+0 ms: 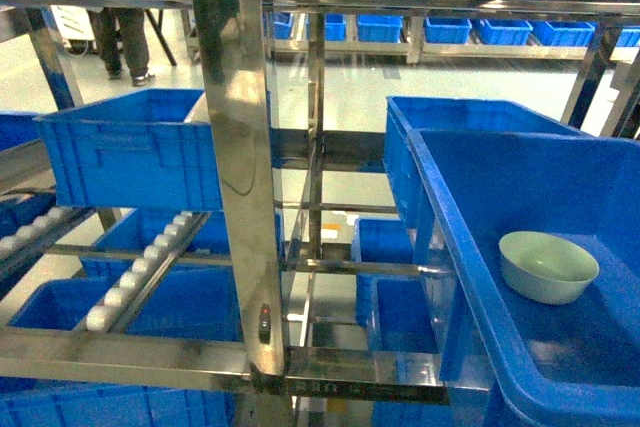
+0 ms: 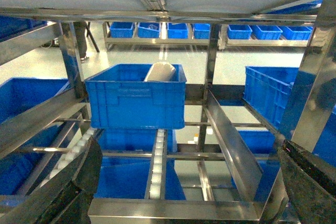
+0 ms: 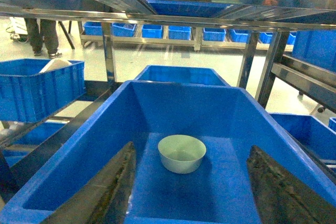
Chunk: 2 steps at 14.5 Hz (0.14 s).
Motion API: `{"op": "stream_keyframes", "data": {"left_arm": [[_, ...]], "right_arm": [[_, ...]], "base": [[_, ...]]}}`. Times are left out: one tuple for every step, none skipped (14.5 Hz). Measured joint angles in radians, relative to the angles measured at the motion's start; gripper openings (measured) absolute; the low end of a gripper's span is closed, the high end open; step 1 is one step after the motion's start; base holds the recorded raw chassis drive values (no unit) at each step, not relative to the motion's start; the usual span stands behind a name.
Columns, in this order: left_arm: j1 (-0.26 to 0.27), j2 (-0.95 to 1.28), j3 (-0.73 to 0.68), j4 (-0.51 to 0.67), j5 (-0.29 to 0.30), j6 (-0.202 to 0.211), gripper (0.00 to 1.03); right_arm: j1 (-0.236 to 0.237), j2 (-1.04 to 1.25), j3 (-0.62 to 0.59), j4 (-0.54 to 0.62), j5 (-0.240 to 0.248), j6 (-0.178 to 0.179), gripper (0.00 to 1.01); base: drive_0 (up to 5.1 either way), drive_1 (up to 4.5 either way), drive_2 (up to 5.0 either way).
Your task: Place green bowl on second shelf with right arm
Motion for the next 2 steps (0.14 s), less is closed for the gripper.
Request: {"op": "stream_keyframes", "data": {"left_arm": [[0.000, 0.000, 0.000, 0.000, 0.000, 0.000, 0.98], [0.000, 0.000, 0.000, 0.000, 0.000, 0.000, 0.98]], "right_arm": [[0.000, 0.000, 0.000, 0.000, 0.000, 0.000, 0.77], [0.000, 0.000, 0.000, 0.000, 0.000, 0.000, 0.86]], "base": [[0.0, 0.00, 0.0], [0.0, 0.00, 0.0]]}}
